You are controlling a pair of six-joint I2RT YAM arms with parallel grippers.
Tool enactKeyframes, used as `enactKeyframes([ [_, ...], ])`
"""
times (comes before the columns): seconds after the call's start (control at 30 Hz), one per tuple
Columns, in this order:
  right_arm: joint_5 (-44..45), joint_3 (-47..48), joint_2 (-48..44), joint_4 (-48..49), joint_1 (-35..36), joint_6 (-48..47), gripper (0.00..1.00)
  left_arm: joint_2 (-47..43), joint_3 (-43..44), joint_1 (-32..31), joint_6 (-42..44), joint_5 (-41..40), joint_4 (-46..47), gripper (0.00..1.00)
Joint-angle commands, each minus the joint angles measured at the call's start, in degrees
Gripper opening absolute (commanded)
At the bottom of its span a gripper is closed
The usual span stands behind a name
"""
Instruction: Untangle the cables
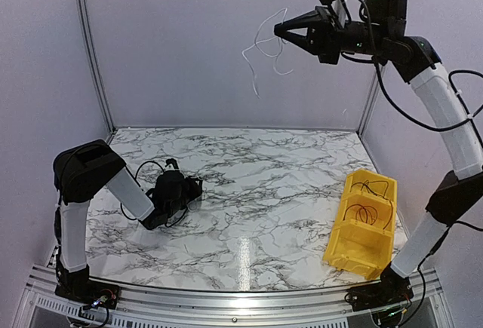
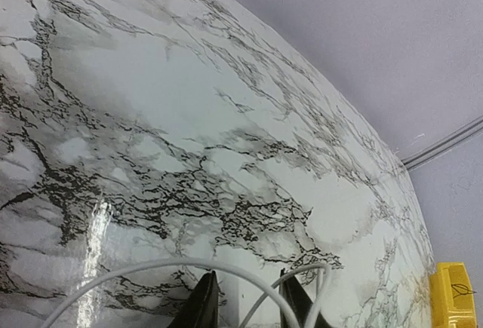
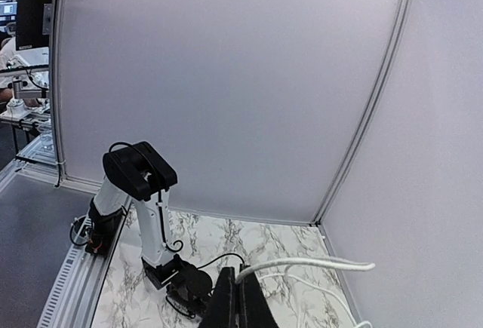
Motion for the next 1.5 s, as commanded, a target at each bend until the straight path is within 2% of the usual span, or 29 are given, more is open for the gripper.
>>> enactKeyframes([
  [0.0,1.9,-7.7,-2.0,-0.3,-2.3,-1.4,0.0,-0.4,-1.8,0.1,1.4,4.7,2.2,0.35],
  [0.13,2.6,-17.8,-4.7,2.9,-3.3,-1.3,0.0,-6.7,-5.8,-1.0,6.3,7.8,6.2,0.51],
  [0.27,3.4,-27.2,-6.2,6.3,-3.5,-1.4,0.0,-15.9,-10.6,-3.3,11.1,5.5,6.4,0.64],
  [0.33,3.4,-30.7,-6.3,8.0,-3.5,-1.1,0.0,-20.3,-12.6,-4.3,13.0,4.8,6.5,0.68],
  [0.6,0.7,-36.6,-3.2,13.1,-3.2,2.7,0.0,-33.4,-13.2,-7.9,21.1,3.9,7.0,0.7],
  [0.83,0.8,-36.5,0.1,13.4,-1.9,3.3,0.0,-33.0,-7.9,-8.4,21.0,7.0,7.0,0.69],
  [1.0,1.8,-36.8,0.9,13.8,-1.4,3.8,0.0,-31.1,-5.1,-9.3,20.9,5.0,4.8,0.68],
  [1.13,2.8,-36.7,1.6,13.3,-0.7,3.5,0.0,-31.9,-4.0,-9.1,17.7,-0.7,-9.4,0.71],
  [1.23,2.8,-36.3,1.9,12.5,-0.4,3.1,0.0,-29.9,1.7,-6.8,15.4,5.8,-37.9,0.74],
  [1.37,2.9,-36.3,2.1,12.6,-0.4,2.7,0.0,-33.3,2.5,-6.5,15.0,12.2,-57.0,0.75],
  [1.47,2.5,-35.6,2.9,12.4,-0.1,2.9,0.0,-35.4,5.2,-6.4,20.1,13.6,-73.5,0.77],
])
